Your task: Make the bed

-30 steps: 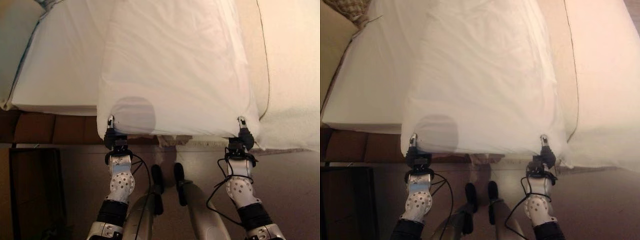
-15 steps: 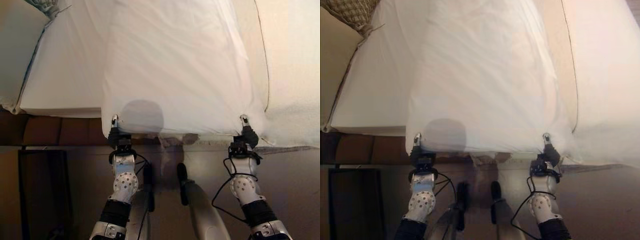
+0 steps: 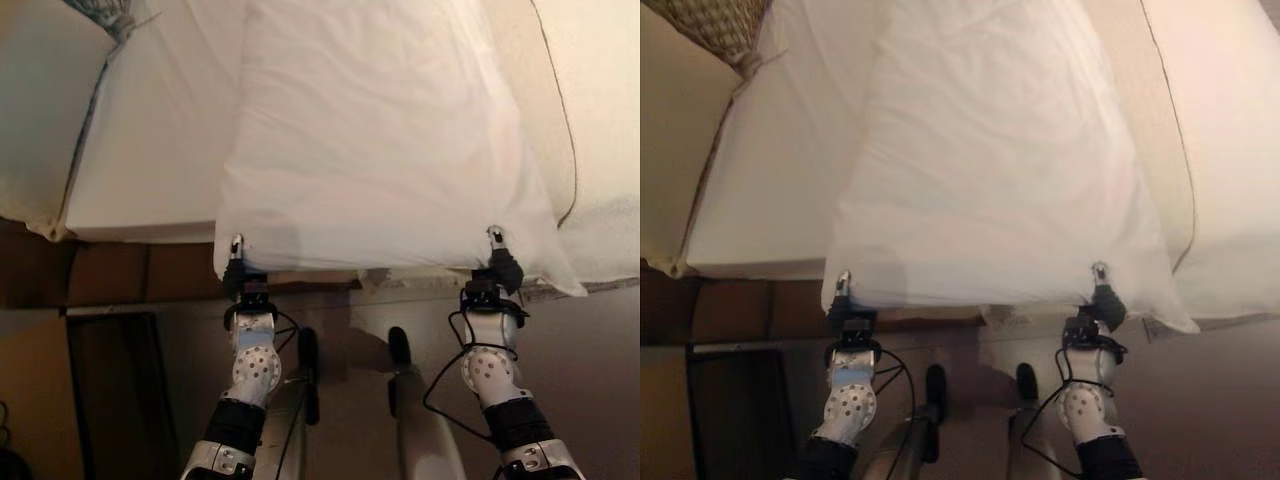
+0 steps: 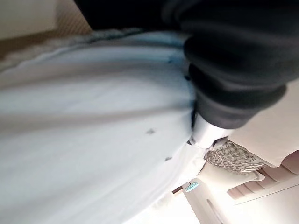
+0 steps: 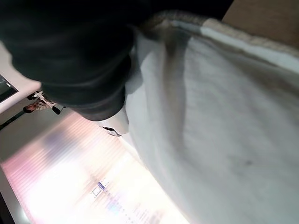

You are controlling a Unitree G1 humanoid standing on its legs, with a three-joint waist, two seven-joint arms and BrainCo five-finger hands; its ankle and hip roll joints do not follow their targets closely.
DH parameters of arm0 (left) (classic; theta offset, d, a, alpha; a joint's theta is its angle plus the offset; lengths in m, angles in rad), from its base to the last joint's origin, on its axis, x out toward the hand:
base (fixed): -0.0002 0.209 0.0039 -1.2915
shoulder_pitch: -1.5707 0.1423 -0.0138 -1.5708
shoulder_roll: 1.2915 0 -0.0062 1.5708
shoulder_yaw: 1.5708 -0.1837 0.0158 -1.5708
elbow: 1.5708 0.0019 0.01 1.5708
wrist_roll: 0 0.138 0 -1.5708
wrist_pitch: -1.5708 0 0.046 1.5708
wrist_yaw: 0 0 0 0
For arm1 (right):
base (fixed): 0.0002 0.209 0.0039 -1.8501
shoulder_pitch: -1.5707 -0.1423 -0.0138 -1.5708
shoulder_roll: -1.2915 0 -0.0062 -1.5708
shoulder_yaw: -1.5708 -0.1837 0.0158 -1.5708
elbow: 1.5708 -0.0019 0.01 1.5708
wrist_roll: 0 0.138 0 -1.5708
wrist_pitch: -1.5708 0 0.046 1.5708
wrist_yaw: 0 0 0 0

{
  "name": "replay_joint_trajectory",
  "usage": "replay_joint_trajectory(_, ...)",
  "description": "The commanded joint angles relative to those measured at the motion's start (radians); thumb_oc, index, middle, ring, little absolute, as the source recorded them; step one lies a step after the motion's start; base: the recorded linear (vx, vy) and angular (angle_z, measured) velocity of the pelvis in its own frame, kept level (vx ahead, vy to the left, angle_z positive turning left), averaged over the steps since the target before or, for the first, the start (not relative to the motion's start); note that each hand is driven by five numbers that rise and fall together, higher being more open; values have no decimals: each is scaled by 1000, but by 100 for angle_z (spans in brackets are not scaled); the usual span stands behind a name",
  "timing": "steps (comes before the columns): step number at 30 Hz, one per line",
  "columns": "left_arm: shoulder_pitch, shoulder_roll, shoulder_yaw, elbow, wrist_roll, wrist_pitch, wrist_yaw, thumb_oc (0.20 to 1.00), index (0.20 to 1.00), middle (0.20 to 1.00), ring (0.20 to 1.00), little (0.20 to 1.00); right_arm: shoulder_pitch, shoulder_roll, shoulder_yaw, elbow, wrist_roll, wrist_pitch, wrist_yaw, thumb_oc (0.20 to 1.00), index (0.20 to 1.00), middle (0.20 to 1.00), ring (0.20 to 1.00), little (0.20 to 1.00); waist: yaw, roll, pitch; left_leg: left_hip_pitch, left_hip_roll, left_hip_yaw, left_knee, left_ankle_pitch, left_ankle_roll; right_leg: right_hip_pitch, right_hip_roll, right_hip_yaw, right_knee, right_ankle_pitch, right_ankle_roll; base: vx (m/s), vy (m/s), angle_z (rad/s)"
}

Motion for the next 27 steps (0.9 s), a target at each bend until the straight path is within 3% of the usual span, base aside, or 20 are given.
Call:
replay_joint_trajectory(1,59,61,91,-118,83,-46,-8,200,200,200,200,200,44,-26,-46,-54,-34,-76,18,200,200,200,200,200,-39,-26,-73,28,-32,-18,-30,-6,-40,15,147,9,-73,90,-46,63,335,-6)
replay_joint_trajectory(4,65,53,89,-115,93,-41,8,200,200,200,200,200,61,-26,-53,-44,-33,-85,19,200,200,200,200,200,-49,-33,-71,61,-65,-15,-84,6,-44,-6,216,-10,-106,121,-53,82,83,1)
replay_joint_trajectory(6,65,46,80,-111,91,-34,13,200,200,200,200,200,70,-34,-59,-31,-35,-88,15,200,200,200,200,200,-61,-19,-66,75,-79,-23,-96,7,-38,-24,233,9,-110,134,-51,75,-11,2)
replay_joint_trajectory(11,73,8,67,-104,75,-58,24,200,200,200,200,200,86,-56,-65,-25,-42,-83,4,200,200,200,200,200,-67,14,-69,63,-87,-12,-79,-2,-32,-36,213,17,-86,143,-48,39,-64,11)
replay_joint_trajectory(12,67,-15,55,-97,64,-57,16,200,200,200,200,200,102,-88,-94,-16,-64,-73,-15,200,200,200,200,200,-74,32,-56,2,-93,22,47,43,-96,-1,180,3,-130,146,-56,17,-103,17)
replay_joint_trajectory(14,63,-17,47,-99,63,-53,9,200,200,200,200,200,95,-101,-101,-9,-61,-72,-12,200,200,200,200,200,-75,32,-48,-34,-93,34,105,53,-117,12,167,-8,-140,150,-60,-8,-105,76)
replay_joint_trajectory(16,63,-23,53,-95,56,-59,9,200,200,200,200,200,87,-101,-98,6,-52,-76,-8,200,200,200,200,200,-82,26,-55,-30,-64,44,84,9,-90,16,163,-9,-137,144,-63,11,-70,60)
replay_joint_trajectory(17,63,-22,60,-94,53,-59,14,200,200,200,200,200,82,-96,-98,11,-49,-79,-10,200,200,200,200,200,-81,20,-61,-18,-29,27,46,8,-78,14,165,-2,-130,136,-66,25,-32,7)
replay_joint_trajectory(18,63,-22,60,-94,53,-59,14,200,200,200,200,200,82,-96,-98,11,-49,-79,-10,200,200,200,200,200,-81,19,-60,-17,-30,27,45,8,-78,14,165,-2,-130,136,-66,26,-33,7)
replay_joint_trajectory(19,63,-18,64,-101,64,-63,23,200,200,200,200,200,75,-93,-94,22,-50,-79,-11,200,200,200,200,200,-70,1,-66,-27,21,-36,-5,33,-68,7,162,8,-121,128,-69,24,-5,3)
replay_joint_trajectory(20,56,-11,76,-94,75,-78,46,200,200,200,200,200,68,-87,-93,47,-38,-91,-17,200,200,200,200,200,-61,-16,-64,-45,99,-116,-83,109,-77,-7,168,23,-94,107,-75,0,0,0)
replay_joint_trajectory(21,56,-10,76,-94,75,-78,47,200,200,200,200,200,67,-86,-93,48,-37,-92,-17,200,200,200,200,200,-63,-16,-65,-42,99,-117,-90,113,-78,-9,168,22,-91,105,-76,26,87,5)
replay_joint_trajectory(22,47,-5,89,-63,108,-83,80,200,200,200,200,200,61,-81,-98,92,-21,-95,-18,200,200,200,200,200,-63,-18,-63,-35,155,-117,-158,150,-95,-15,173,20,-60,77,-79,17,69,4)
replay_joint_trajectory(25,35,-11,80,-14,99,-91,97,200,200,200,200,200,48,-75,-79,134,-7,-83,-3,200,200,200,200,200,-61,2,-63,24,182,-94,-235,163,-114,-36,186,6,-13,58,-75,23,206,-7)
replay_joint_trajectory(27,14,-9,71,27,102,-83,109,200,200,200,200,200,17,-85,-84,202,5,-55,13,200,200,200,200,200,-56,6,-54,4,157,-72,-194,154,-120,-55,163,-1,-15,71,-67,-56,242,-30)
